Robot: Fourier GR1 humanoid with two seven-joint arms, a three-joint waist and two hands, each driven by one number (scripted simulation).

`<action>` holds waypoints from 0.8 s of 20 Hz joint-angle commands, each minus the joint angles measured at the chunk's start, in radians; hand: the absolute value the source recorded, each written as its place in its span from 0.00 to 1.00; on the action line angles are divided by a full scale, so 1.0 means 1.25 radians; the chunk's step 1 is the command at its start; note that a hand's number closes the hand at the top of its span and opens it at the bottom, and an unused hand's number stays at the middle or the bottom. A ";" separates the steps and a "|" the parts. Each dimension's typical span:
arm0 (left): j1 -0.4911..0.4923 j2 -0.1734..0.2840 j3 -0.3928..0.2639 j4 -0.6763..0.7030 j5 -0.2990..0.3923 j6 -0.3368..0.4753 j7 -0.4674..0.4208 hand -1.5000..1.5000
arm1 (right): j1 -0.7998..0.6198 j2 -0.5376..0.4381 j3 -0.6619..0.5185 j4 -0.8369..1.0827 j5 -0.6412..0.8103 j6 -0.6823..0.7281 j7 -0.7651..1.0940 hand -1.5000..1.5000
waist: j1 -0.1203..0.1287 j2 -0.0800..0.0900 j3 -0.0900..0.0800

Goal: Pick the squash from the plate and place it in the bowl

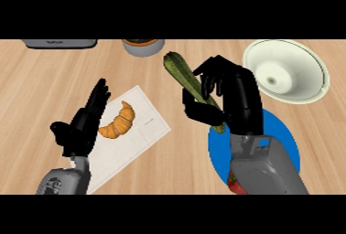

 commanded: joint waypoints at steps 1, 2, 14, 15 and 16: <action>-0.029 0.010 0.019 0.015 0.027 -0.024 0.022 0.50 | -0.141 0.007 -0.010 -0.028 0.093 0.061 0.190 1.00 | 0.003 0.001 0.000; 0.028 -0.014 -0.027 -0.033 -0.013 0.002 0.019 0.50 | -0.112 -0.019 -0.057 -0.029 0.066 0.097 0.152 1.00 | 0.004 0.002 0.001; 0.002 -0.032 -0.017 0.036 -0.027 0.011 -0.043 0.50 | -0.362 -0.063 -0.259 0.136 0.041 0.147 0.211 1.00 | 0.007 0.005 0.001; 0.001 -0.031 -0.020 -0.004 -0.023 0.014 0.008 0.50 | -0.355 -0.100 -0.287 0.212 0.012 0.133 0.124 1.00 | 0.011 0.006 0.001; 0.035 -0.017 -0.024 -0.011 -0.021 -0.007 -0.019 0.50 | -0.365 -0.126 -0.300 0.241 0.017 0.155 0.131 1.00 | 0.013 0.006 0.001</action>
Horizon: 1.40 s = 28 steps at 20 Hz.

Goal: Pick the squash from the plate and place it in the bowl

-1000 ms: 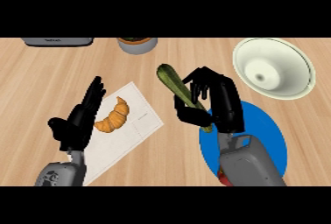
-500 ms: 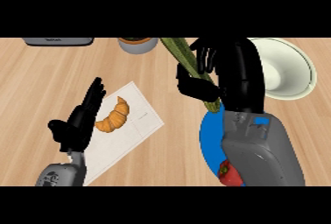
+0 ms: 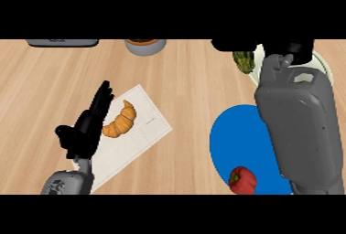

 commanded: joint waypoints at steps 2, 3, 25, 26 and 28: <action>0.009 -0.018 -0.019 -0.001 -0.012 0.008 -0.009 0.50 | -0.024 -0.100 -0.051 0.137 0.031 0.020 -0.045 1.00 | 0.003 0.003 0.000; -0.019 0.030 0.037 0.011 0.032 -0.033 0.003 0.50 | -0.041 -0.071 -0.020 0.151 0.072 -0.001 -0.012 1.00 | 0.003 0.002 0.000; -0.025 0.002 0.010 -0.007 0.003 -0.014 0.015 0.50 | 0.005 -0.300 -0.204 0.780 0.038 -0.190 -0.469 1.00 | 0.016 0.008 0.002; -0.019 -0.003 0.004 0.001 -0.002 -0.012 0.003 0.50 | 0.007 -0.289 -0.221 0.795 0.012 -0.176 -0.481 1.00 | 0.016 0.008 0.002; -0.041 0.008 0.033 0.072 0.010 -0.026 -0.046 0.50 | 0.017 -0.288 -0.262 0.817 -0.030 -0.182 -0.498 1.00 | 0.009 0.009 0.001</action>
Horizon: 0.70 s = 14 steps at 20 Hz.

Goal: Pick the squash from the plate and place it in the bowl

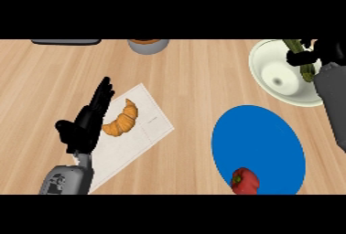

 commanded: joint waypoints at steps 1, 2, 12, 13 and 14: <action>-0.020 -0.003 0.003 0.033 -0.011 0.006 -0.018 0.50 | 0.002 -0.020 -0.061 0.101 -0.068 0.029 -0.082 0.00 | 0.002 0.002 0.000; 0.018 0.011 0.004 -0.040 0.010 -0.011 0.019 0.50 | 0.022 -0.035 -0.073 0.112 -0.090 0.065 -0.128 0.00 | 0.009 0.000 0.001; 0.024 0.019 0.004 -0.054 0.023 -0.033 0.030 0.50 | 0.010 -0.020 -0.179 0.114 -0.227 0.025 -0.365 0.00 | 0.004 -0.002 0.001; -0.021 0.011 0.011 -0.031 0.013 -0.011 0.059 0.50 | -0.026 -0.006 -0.185 0.107 -0.239 0.026 -0.332 0.00 | -0.002 -0.003 0.000; 0.018 -0.007 -0.013 -0.032 -0.010 0.003 0.013 0.50 | 0.012 -0.029 -0.196 0.075 -0.257 0.035 -0.374 0.00 | -0.012 -0.007 0.000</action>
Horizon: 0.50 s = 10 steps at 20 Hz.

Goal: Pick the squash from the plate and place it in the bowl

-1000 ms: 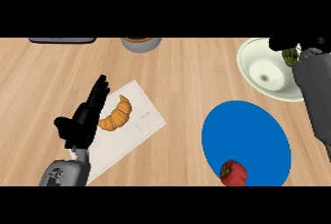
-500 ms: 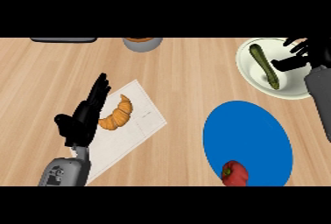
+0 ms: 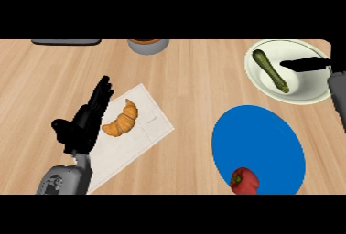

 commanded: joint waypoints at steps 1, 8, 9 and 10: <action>-0.016 0.008 0.028 0.050 0.005 -0.001 -0.032 0.50 | -0.002 -0.008 -0.039 -0.035 -0.056 -0.016 -0.050 0.00 | -0.013 -0.003 -0.001; 0.045 -0.010 -0.006 -0.004 -0.013 0.006 -0.039 0.50 | 0.006 -0.033 -0.091 -0.082 -0.164 0.060 0.012 0.00 | -0.015 -0.006 -0.001; 0.052 -0.006 -0.002 -0.046 -0.001 0.004 0.003 0.50 | 0.045 -0.046 -0.091 -0.097 -0.176 0.085 0.002 0.00 | -0.016 -0.007 -0.001; 0.036 0.017 0.034 -0.012 0.010 0.001 -0.003 0.50 | 0.049 -0.079 -0.118 -0.116 -0.209 0.146 0.022 0.00 | -0.026 -0.010 -0.002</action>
